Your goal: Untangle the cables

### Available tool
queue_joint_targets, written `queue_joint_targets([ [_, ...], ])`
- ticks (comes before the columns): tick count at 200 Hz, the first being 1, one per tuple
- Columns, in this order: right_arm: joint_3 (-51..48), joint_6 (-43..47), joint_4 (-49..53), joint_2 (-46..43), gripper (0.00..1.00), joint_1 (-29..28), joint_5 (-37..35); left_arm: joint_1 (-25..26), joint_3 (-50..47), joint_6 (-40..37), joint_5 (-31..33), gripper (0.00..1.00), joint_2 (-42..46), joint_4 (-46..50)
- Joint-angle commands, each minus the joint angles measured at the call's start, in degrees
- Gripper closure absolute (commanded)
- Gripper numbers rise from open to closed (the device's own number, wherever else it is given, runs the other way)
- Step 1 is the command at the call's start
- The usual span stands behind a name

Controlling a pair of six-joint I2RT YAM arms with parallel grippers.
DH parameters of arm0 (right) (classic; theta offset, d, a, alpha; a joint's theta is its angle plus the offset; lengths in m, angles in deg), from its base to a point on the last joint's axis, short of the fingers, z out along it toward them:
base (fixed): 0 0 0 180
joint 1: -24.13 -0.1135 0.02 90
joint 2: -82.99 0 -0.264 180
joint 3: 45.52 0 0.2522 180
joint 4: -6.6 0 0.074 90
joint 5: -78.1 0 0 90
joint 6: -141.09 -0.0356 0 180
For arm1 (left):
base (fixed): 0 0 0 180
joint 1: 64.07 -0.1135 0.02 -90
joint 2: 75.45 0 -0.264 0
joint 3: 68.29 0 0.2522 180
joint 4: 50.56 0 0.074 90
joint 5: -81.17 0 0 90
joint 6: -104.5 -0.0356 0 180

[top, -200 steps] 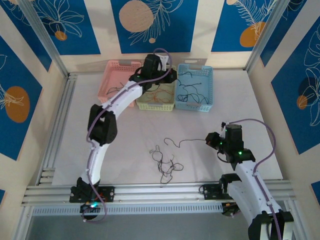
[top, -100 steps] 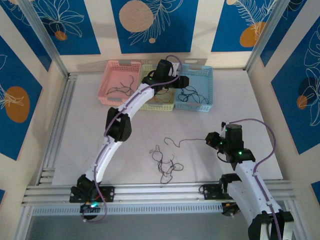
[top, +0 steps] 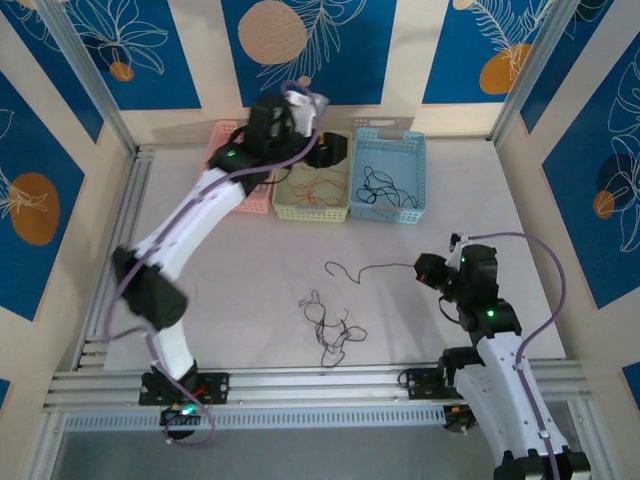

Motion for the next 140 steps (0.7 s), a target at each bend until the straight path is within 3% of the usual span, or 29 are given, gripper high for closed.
queue_joint_targets([
  [1, 6.11, -1.12, 0.73, 1.84, 1.0, 0.2, -3.24, -0.37, -14.96, -1.44, 1.53, 0.31, 11.14, -2.48],
  [33, 13.91, -0.35, 1.26, 8.02, 1.0, 0.12, -10.32, -0.4, -34.24, -0.14, 4.05, 0.28, 29.47, 0.29],
  [59, 19.96, 0.63, 1.05, 14.34, 1.0, 0.61, -14.56, -0.43, -43.99, 1.91, 6.29, 0.27, 41.05, 6.51],
  [95, 26.79, 0.68, 0.38, 23.11, 1.0, 2.21, -14.35, -0.4, -46.95, 1.83, 9.83, 0.26, 50.75, 19.02],
  [140, 34.07, -0.7, 0.14, 32.71, 1.0, 2.32, -24.03, -0.43, -50.21, 0.76, 15.73, 0.26, 57.71, 24.75],
])
